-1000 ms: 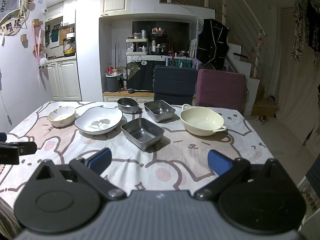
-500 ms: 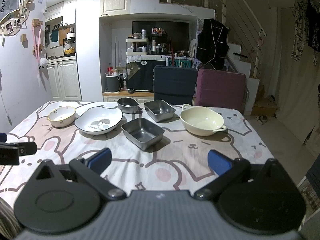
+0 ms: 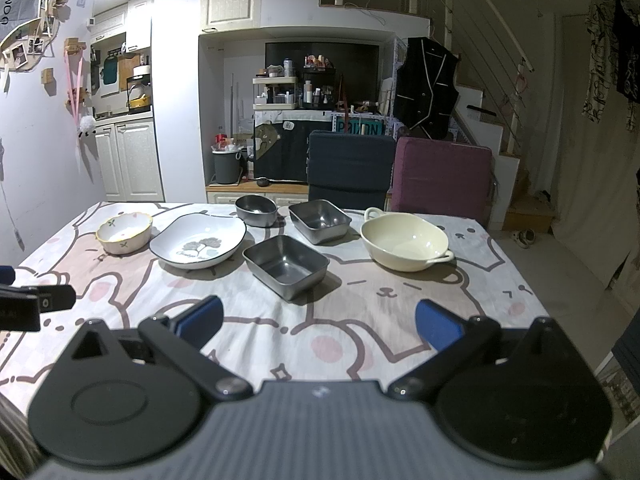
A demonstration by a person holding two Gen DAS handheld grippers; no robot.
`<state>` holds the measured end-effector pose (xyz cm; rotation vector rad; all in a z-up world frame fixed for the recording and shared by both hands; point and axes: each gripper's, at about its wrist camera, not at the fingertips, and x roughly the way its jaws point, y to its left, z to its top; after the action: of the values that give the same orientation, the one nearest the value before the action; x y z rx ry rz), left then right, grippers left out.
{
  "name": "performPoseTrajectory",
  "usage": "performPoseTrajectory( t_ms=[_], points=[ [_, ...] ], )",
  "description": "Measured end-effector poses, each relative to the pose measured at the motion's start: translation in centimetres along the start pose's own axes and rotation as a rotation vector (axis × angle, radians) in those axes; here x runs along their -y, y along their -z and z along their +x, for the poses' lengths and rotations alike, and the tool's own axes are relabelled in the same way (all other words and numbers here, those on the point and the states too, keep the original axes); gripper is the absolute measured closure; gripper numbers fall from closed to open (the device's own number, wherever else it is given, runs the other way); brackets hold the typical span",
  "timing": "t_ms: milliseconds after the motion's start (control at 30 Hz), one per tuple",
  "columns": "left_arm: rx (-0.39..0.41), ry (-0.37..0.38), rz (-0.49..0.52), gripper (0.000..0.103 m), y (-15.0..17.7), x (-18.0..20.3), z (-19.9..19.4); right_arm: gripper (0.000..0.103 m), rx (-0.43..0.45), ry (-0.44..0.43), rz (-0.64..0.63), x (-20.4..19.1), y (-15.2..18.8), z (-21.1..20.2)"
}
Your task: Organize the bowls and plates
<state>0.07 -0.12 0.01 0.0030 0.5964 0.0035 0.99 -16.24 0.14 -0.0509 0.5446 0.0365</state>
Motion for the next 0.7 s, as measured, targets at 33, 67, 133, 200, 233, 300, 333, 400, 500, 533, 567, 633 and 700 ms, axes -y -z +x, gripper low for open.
performPoseTrajectory(
  t_ms=[33, 67, 133, 200, 233, 300, 333, 400, 500, 533, 567, 633, 700],
  points=[
    [0.0, 0.0, 0.0, 0.0, 0.0, 0.0, 0.0, 0.0, 0.0, 0.0, 0.0, 0.0, 0.0, 0.0],
    [0.0, 0.0, 0.0, 0.0, 0.0, 0.0, 0.0, 0.0, 0.0, 0.0, 0.0, 0.0, 0.0, 0.0],
    [0.0, 0.0, 0.0, 0.0, 0.0, 0.0, 0.0, 0.0, -0.001, 0.0, 0.0, 0.0, 0.0, 0.0],
    [0.0, -0.001, 0.0, 0.0, 0.0, 0.0, 0.0, 0.0, -0.001, 0.0, 0.0, 0.0, 0.0, 0.0],
    [0.0, -0.001, 0.0, 0.0, 0.0, 0.0, 0.0, 0.0, -0.001, 0.0, 0.0, 0.0, 0.0, 0.1],
    [0.0, 0.0, 0.0, 0.0, 0.0, 0.0, 0.0, 0.0, -0.001, 0.0, 0.0, 0.0, 0.0, 0.0],
    [-0.001, 0.0, 0.0, 0.0, 0.0, 0.0, 0.0, 0.0, -0.001, 0.0, 0.0, 0.0, 0.0, 0.0],
    [-0.001, -0.001, -0.001, 0.0, 0.0, 0.0, 0.0, 0.0, -0.001, -0.001, 0.0, 0.0, 0.0, 0.0],
    [-0.002, 0.0, -0.009, 0.0, 0.9, 0.0, 0.6, 0.0, 0.0, -0.005, 0.001, -0.1, 0.1, 0.0],
    [-0.002, 0.0, -0.011, 0.0, 0.9, 0.2, 0.8, 0.0, 0.0, -0.009, 0.0, -0.1, 0.1, 0.1],
    [-0.002, -0.001, -0.013, 0.0, 0.9, 0.3, 0.9, 0.0, 0.0, -0.014, -0.001, -0.2, 0.1, 0.1],
    [-0.002, -0.005, -0.008, 0.0, 0.9, 0.7, 1.3, 0.0, 0.002, -0.025, -0.007, -0.4, -0.1, 0.3],
    [-0.003, -0.006, 0.0, 0.0, 0.2, 0.9, 1.1, 0.0, 0.005, -0.039, -0.022, -0.7, -0.3, 0.5]
  ],
)
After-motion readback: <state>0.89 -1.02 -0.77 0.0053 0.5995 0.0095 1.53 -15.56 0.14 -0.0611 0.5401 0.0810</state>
